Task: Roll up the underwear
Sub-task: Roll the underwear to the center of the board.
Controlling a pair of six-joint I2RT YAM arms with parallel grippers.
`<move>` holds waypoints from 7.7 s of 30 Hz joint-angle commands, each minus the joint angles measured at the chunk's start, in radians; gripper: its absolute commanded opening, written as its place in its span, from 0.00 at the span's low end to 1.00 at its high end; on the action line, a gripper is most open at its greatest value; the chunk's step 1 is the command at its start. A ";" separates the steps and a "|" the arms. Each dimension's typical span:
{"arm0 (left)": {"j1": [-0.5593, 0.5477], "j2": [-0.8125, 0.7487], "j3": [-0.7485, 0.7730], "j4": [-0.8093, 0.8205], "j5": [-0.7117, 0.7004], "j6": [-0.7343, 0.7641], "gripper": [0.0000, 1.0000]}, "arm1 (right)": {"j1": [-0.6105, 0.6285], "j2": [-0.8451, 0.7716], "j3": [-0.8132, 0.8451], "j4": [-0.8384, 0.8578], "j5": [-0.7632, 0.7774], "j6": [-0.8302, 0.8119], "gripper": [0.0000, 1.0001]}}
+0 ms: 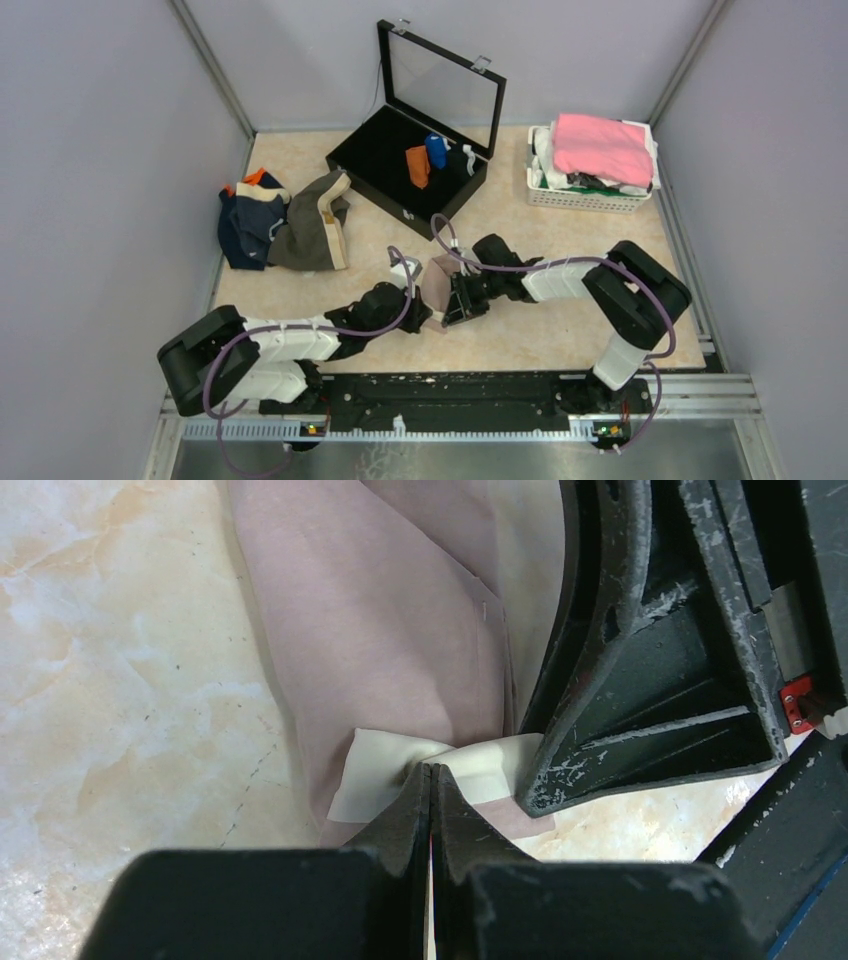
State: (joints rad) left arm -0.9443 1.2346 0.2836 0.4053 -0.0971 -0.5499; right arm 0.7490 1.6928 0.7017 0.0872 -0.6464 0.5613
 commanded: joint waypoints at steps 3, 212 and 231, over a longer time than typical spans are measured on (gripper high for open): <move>0.002 0.057 0.005 -0.027 -0.038 -0.003 0.00 | -0.013 -0.073 0.015 -0.042 0.051 -0.018 0.24; 0.056 0.125 0.022 -0.128 -0.047 -0.070 0.00 | 0.119 -0.272 -0.018 -0.059 0.466 0.007 0.49; 0.059 0.110 0.025 -0.127 -0.042 -0.064 0.00 | 0.230 -0.228 0.005 -0.121 0.642 0.191 0.42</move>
State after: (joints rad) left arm -0.8906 1.3186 0.3260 0.4107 -0.1421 -0.6296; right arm 0.9638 1.4502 0.6640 -0.0269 -0.0471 0.7273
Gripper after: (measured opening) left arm 0.005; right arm 0.448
